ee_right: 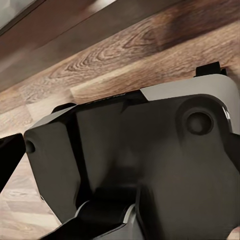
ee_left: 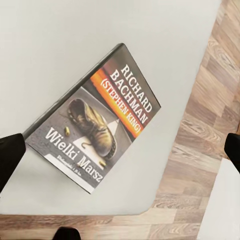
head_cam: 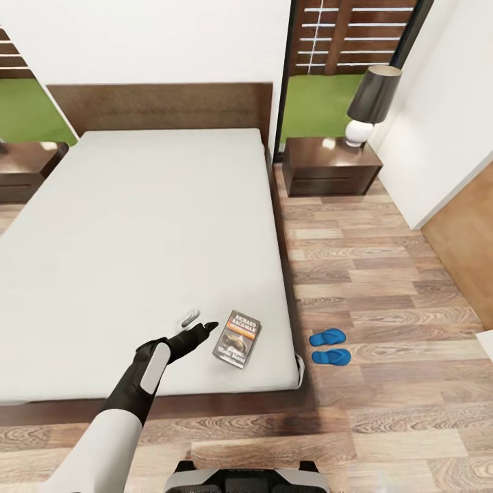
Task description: In the bedroom, move the book from the bed onto either nightstand, and place the two sandals side by side next to the bed.
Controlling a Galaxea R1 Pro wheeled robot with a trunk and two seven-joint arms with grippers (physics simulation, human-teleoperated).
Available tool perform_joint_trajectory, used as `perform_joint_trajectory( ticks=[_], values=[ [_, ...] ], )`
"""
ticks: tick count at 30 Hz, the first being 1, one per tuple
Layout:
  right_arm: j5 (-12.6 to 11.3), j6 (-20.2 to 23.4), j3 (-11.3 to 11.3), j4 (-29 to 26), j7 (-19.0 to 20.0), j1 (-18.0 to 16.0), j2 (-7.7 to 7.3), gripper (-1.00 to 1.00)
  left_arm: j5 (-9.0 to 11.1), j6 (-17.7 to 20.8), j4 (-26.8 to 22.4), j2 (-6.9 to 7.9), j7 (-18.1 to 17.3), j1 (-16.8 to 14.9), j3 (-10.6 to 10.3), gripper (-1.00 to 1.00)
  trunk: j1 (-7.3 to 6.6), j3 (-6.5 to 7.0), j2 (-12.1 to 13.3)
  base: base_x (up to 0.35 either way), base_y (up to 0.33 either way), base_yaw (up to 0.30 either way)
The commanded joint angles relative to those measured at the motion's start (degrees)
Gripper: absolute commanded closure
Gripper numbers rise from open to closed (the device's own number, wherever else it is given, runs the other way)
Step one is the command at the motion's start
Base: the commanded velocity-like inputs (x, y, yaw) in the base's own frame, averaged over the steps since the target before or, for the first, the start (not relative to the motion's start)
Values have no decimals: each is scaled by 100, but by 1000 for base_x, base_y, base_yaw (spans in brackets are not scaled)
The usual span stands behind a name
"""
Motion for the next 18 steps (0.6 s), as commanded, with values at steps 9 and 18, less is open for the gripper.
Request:
perform_joint_trajectory(
  ticks=[9, 18],
  values=[
    [60, -13, -49, -1, 28, -4, 1, -100, 12, 45, -4, -7, -20, -3, 32, -100, 3, -89, -9, 0, 0, 0],
    [60, -13, -47, -1, 28, -4, 1, -100, 11, 45, -6, -9, -20, -3, 32, -100, 3, -170, -9, 0, 0, 0]
  ],
)
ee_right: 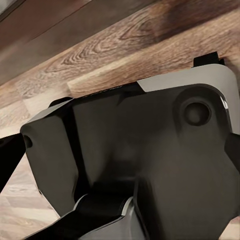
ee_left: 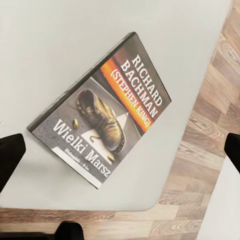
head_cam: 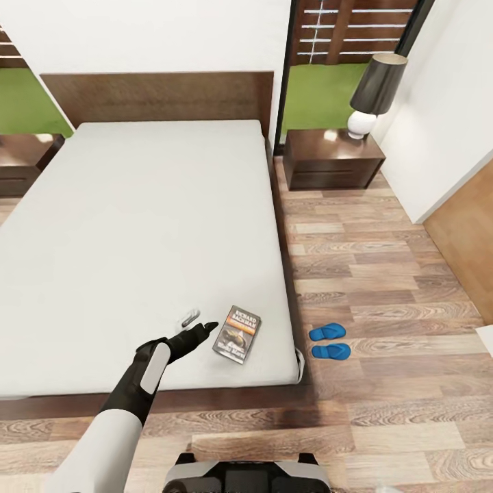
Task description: In the bedroom, move the book from the bed onto either nightstand, and place the two sandals side by side next to the bed.
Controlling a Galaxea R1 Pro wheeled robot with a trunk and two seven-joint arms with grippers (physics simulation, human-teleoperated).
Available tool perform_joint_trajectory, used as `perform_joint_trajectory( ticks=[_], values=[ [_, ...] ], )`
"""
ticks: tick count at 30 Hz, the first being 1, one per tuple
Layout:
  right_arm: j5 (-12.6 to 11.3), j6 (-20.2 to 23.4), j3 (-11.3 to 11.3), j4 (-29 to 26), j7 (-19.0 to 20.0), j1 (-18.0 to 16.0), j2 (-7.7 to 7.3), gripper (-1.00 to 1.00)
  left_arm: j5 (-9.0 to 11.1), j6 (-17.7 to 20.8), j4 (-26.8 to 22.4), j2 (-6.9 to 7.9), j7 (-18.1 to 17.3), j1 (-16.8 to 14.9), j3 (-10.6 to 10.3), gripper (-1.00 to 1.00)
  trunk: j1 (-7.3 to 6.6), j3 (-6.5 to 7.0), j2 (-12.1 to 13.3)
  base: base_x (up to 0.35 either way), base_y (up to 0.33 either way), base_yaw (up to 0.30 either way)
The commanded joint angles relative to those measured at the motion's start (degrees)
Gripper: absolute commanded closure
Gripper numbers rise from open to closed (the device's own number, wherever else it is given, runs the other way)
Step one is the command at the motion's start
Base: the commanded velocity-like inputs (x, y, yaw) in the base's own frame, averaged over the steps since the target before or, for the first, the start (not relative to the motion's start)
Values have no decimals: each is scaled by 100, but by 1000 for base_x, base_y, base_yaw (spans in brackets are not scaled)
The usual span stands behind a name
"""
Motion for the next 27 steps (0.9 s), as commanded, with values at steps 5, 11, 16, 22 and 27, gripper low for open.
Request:
perform_joint_trajectory(
  ticks=[5, 11, 16, 22, 27],
  values=[
    [61, -13, -48, -2, 28, -4, 1, -100, 11, 45, -4, -8, -20, -3, 32, -100, 3, -52, -9, 0, 0, 0],
    [60, -13, -50, 1, 35, -4, 1, -100, 11, 45, -5, -9, -20, -3, 32, -100, 3, -84, -9, 0, 0, 0],
    [60, -15, -50, -1, 38, -4, 1, -100, 10, 45, -5, -8, -20, -3, 32, -100, 3, -85, -9, 126, -83, 0],
    [60, -21, -50, -2, 41, -4, 1, -100, 10, 45, -4, -7, -20, -3, 32, -100, 3, -85, -9, 41, -29, 0],
    [61, -22, -49, -3, 43, -4, 1, -100, 10, 45, -5, -5, -20, -3, 32, -100, 3, -85, -9, 57, -49, 0]
  ],
)
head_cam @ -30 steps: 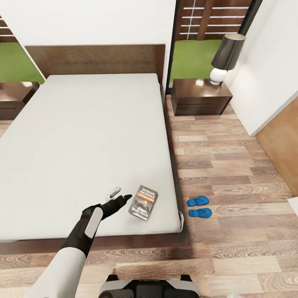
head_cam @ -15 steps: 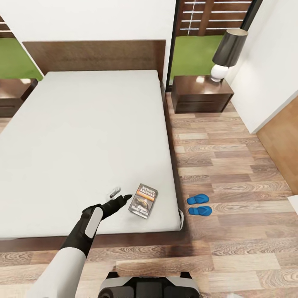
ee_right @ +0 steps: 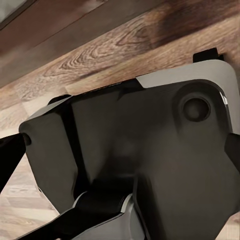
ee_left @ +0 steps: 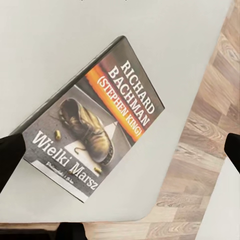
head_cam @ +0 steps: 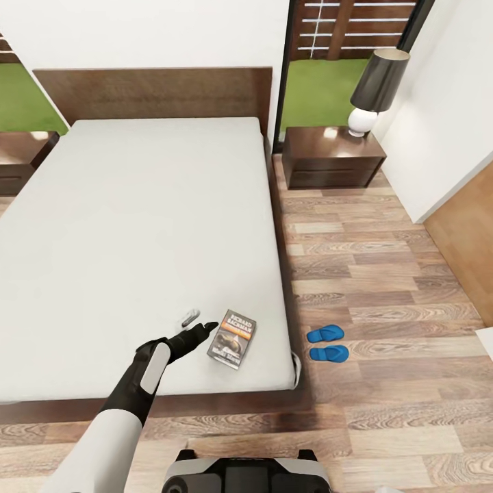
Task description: In the bedroom, move the book from the bed onto either nightstand, and place the two sandals side by side next to the bed.
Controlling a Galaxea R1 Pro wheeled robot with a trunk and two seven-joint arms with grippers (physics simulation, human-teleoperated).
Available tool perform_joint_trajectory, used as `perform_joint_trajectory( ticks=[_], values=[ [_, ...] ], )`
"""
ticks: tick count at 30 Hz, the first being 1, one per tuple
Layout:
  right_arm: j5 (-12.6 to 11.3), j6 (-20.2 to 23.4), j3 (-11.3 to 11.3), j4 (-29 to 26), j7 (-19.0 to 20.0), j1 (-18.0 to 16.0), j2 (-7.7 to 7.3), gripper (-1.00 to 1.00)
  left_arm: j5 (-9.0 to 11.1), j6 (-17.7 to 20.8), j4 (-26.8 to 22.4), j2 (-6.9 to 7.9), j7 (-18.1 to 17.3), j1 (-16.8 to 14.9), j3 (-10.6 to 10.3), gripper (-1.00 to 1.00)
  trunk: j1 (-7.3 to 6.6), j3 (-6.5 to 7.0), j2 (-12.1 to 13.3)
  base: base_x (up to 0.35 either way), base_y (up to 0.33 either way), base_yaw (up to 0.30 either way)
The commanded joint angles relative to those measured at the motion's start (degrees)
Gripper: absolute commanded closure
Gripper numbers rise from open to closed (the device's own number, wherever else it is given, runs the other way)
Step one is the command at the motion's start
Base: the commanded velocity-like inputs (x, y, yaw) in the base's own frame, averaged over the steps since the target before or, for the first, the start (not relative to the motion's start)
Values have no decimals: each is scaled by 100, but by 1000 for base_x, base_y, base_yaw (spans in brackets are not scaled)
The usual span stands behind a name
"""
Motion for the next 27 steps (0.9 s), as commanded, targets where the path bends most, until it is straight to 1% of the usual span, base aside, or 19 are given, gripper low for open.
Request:
perform_joint_trajectory(
  ticks=[1, 7, 12, 15, 17, 18, 19, 22, 25, 27],
  values=[
    [60, -14, -48, 2, 28, -4, 1, -100, 10, 46, -4, -7, -20, -3, 33, -100, 3, -7, -9, 29, -25, 0],
    [61, -14, -48, 5, 8, -4, 1, -100, 5, -44, -98, -19, 7, -12, 16, -100, 3, -7, -9, 7, -6, 0],
    [62, -15, -44, 5, 8, -4, 1, -100, 9, -46, -569, -31, 34, -34, 15, -100, 3, -7, -9, 0, 0, 0],
    [66, -19, -41, 6, 2, -4, 10, -100, 19, -38, -702, -42, 100, -174, 15, -100, 3, -7, -9, 0, 0, 0],
    [67, -21, -40, 6, -1, -4, 15, -100, 38, -35, -726, -48, 285, -398, 15, -100, 3, -7, -9, 0, 0, 0],
    [68, -22, -40, 6, -1, -4, 18, -100, 121, -35, -726, -51, 411, -484, 15, -100, 3, -7, -9, 0, 0, 0],
    [68, -22, -40, 6, 0, -4, 23, -100, 300, -34, -721, -59, 558, -564, 12, -100, 3, -7, -9, 0, 0, 0],
    [68, -23, -40, 6, -3, -4, 19, -100, 544, -34, -721, -115, 745, -643, 6, -100, 3, -7, -9, 0, 0, 0],
    [68, -23, -40, 6, 2, -4, 8, -100, 640, -33, -700, -155, 831, -674, -9, -100, 3, -7, -9, 0, 0, 0],
    [68, -23, -40, 6, 3, -4, 7, -100, 668, -41, -491, -170, 900, -683, -40, -100, 3, -7, -9, 0, 0, 0]
  ],
)
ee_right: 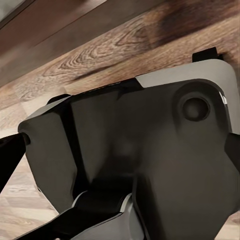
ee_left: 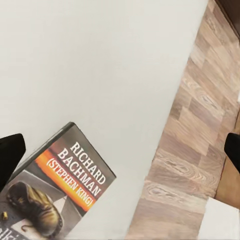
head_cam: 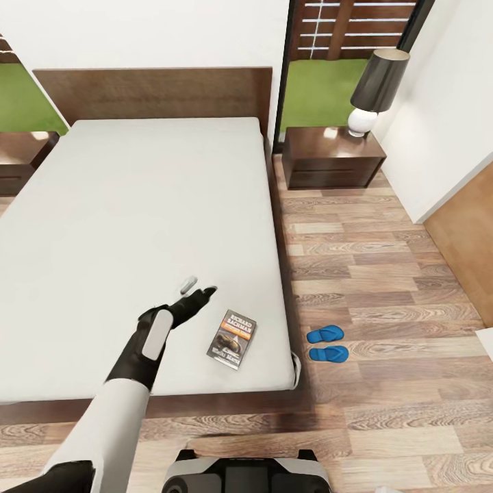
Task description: In the bedroom, move the book from the bed onto either nightstand, and place the two sandals side by side next to the bed.
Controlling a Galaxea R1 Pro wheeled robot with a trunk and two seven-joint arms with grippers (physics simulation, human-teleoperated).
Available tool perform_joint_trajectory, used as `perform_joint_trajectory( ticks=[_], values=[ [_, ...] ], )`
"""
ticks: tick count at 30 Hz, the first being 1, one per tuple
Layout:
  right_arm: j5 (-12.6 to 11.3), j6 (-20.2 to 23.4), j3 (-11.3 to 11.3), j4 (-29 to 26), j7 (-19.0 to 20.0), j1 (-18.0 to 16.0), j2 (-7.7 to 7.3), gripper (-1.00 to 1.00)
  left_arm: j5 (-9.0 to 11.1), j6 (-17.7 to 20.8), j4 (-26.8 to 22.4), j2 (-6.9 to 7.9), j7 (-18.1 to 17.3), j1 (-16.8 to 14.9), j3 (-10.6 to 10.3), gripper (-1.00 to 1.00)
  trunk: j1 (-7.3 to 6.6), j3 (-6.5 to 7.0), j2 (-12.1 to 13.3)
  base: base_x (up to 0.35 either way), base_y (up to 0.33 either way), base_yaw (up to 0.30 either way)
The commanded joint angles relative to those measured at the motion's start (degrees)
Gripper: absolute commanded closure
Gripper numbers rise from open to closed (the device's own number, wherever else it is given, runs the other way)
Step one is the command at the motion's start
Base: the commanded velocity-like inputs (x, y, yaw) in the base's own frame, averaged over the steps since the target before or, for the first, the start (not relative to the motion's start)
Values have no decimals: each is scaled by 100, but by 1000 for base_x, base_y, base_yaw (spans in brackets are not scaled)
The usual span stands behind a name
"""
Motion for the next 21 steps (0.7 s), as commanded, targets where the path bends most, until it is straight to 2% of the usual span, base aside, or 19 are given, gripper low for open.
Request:
perform_joint_trajectory(
  ticks=[1, 4, 7, 10, 13, 21],
  values=[
    [60, -15, -47, -1, 28, -4, 2, -100, 59, 29, 193, -10, 71, -6, 9, -100, 3, -7, -9, 0, 0, 0],
    [60, -15, -47, 0, 29, -4, -1, -100, 64, -22, 661, -11, 142, -9, -7, -100, 3, -7, -9, 0, 0, 0],
    [60, -15, -47, -3, 29, -4, -4, -100, 70, -53, 817, -19, 126, -9, -19, -100, 3, -7, -9, 0, 0, 0],
    [60, -15, -47, -1, 32, -4, -4, -100, 73, -48, 859, -52, 34, -10, -42, -100, 3, -7, -9, 0, 0, 0],
    [60, -15, -47, -2, 36, -4, -5, -100, 75, -43, 876, -94, -197, -10, -171, -100, 3, -7, -9, 0, 0, 0],
    [60, -15, -48, -3, 33, -4, -5, -100, 66, -62, 876, -94, -322, -10, -246, -100, 3, -7, -9, 0, 0, 0]
  ],
)
